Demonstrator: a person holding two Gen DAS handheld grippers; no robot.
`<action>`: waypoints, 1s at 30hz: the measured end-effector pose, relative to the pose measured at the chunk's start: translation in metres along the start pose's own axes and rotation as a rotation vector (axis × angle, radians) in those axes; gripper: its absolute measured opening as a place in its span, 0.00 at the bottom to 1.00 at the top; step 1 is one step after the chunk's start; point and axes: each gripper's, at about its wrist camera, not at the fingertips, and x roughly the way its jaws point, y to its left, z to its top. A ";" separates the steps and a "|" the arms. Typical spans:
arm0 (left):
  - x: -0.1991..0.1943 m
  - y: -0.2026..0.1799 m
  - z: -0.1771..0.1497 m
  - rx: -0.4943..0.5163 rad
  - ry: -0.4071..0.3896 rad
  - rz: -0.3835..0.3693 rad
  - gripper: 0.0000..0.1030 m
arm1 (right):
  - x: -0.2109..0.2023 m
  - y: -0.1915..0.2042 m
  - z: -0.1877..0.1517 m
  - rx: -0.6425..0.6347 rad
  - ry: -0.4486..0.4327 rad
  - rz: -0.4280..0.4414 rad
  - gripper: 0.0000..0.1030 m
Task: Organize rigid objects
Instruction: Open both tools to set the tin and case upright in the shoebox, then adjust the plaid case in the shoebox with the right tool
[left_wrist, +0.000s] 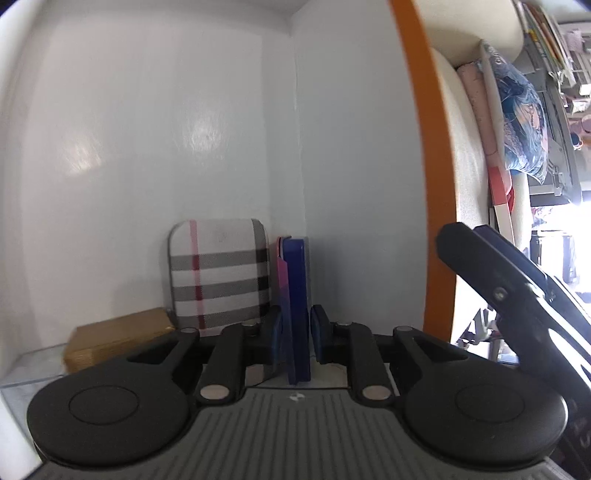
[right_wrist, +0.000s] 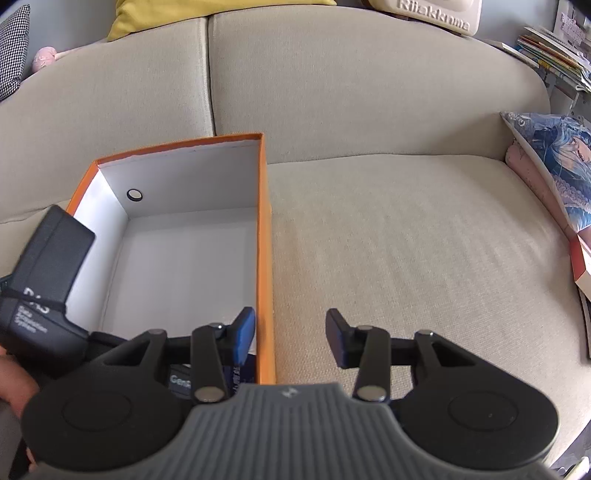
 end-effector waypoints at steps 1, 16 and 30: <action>-0.003 -0.002 -0.001 0.015 -0.009 0.015 0.21 | 0.000 0.000 0.000 -0.001 0.000 -0.001 0.42; -0.002 -0.017 -0.008 0.101 -0.051 0.060 0.17 | 0.003 -0.001 0.002 0.027 0.031 0.014 0.42; -0.005 -0.016 -0.009 0.141 -0.052 0.049 0.12 | -0.012 -0.003 0.003 0.027 0.004 0.011 0.43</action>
